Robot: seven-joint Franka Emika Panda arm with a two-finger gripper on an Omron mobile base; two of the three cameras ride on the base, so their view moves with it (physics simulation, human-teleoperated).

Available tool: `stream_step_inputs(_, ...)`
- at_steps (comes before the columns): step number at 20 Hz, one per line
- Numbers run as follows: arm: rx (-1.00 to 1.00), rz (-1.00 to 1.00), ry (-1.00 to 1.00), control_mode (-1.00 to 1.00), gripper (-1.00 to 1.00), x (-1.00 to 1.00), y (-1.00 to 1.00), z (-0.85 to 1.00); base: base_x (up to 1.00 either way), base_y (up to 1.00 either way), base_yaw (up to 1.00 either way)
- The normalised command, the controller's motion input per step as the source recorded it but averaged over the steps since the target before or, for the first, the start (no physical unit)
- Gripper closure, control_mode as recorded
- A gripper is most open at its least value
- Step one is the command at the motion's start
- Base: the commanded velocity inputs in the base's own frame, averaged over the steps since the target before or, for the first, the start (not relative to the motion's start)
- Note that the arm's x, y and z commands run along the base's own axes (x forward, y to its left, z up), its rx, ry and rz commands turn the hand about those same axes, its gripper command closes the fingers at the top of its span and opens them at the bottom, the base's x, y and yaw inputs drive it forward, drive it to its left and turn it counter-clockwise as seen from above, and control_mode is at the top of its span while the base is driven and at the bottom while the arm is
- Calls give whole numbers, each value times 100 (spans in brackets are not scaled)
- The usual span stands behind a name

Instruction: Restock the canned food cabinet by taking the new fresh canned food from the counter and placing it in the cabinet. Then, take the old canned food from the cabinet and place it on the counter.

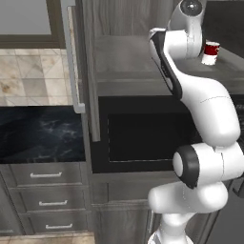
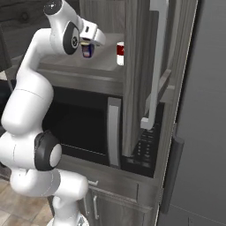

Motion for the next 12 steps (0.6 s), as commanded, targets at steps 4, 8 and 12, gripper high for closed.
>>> stream_step_inputs(4,-10,1,-19,-100,-100,-39,8,0,0,0,0)
stream_step_inputs(8,-13,0,-27,-100,-100,-100,31,0,0,0,0)
stream_step_inputs(12,-9,2,-33,-100,-100,-100,21,16,0,0,0)
